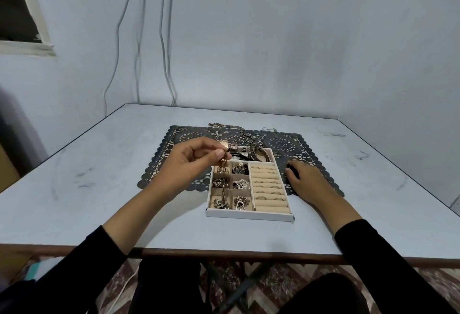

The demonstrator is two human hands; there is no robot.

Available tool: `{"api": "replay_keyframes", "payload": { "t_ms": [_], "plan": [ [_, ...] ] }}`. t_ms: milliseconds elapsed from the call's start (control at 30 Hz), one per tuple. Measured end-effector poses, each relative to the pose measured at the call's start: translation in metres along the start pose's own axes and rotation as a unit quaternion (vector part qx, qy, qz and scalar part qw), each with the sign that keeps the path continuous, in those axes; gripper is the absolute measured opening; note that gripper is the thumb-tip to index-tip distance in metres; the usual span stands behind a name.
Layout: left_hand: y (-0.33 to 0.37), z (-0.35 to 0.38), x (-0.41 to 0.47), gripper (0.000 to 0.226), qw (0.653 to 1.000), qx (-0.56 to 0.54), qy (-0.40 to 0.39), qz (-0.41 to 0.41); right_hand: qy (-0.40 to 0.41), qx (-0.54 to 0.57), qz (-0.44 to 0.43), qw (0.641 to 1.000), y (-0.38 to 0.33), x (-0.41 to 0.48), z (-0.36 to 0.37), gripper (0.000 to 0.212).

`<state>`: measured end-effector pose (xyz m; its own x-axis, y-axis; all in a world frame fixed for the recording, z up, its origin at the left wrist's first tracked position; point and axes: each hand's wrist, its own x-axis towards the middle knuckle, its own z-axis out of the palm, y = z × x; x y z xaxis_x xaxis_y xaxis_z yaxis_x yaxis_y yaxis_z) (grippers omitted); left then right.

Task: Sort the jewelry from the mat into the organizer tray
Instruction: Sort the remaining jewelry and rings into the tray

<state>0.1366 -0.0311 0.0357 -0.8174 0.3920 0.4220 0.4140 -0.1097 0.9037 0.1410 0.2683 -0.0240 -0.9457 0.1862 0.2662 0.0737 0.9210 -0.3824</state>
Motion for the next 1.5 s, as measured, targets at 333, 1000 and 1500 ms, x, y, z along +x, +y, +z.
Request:
{"api": "replay_keyframes", "payload": {
  "t_ms": [333,1000,1500],
  "plan": [
    [-0.014,-0.009,-0.011,0.009,0.992,0.061,-0.095,-0.061,0.012,0.006,-0.010,1.000,0.001,0.000,0.001,0.033],
    [-0.018,-0.015,-0.008,0.011,0.940,0.279,-0.195,0.021,0.000,0.007,-0.006,1.000,0.000,0.000,-0.001,0.037],
    [-0.019,-0.017,-0.003,0.018,0.901,0.368,-0.216,0.077,-0.003,0.012,-0.007,1.000,0.000,0.000,-0.001,0.035]
  ]
}}
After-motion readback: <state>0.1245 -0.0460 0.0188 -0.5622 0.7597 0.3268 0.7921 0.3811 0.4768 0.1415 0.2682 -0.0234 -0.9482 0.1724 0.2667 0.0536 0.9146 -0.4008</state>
